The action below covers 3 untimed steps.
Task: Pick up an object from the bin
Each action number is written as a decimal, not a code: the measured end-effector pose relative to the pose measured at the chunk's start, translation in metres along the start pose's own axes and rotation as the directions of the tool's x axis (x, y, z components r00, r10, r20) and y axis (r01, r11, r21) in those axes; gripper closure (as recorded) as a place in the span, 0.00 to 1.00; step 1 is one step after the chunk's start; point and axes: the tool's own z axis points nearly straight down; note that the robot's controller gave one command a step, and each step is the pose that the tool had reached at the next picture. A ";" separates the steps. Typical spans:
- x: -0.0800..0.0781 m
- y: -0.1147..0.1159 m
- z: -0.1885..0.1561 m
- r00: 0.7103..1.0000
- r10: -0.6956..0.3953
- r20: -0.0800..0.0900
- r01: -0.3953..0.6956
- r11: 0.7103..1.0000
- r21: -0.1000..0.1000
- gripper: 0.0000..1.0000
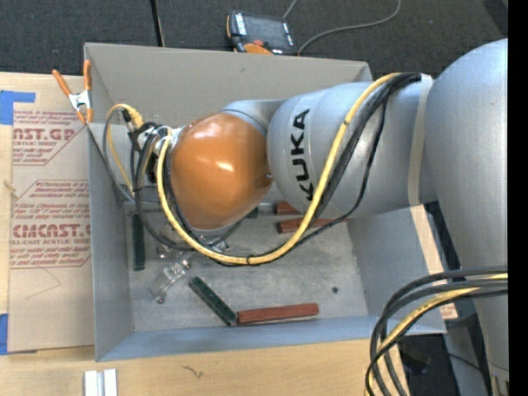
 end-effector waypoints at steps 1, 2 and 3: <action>0.065 0.016 -0.105 0.969 -0.248 -0.007 0.248 0.969 0.005 0.00; 0.123 0.055 -0.043 0.933 -0.359 -0.001 0.359 0.933 -0.004 0.00; 0.122 0.067 0.050 0.881 -0.472 0.003 0.472 0.881 -0.005 0.00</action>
Offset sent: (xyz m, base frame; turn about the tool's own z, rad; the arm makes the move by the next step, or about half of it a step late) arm 0.0180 -0.0637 0.1020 -0.2567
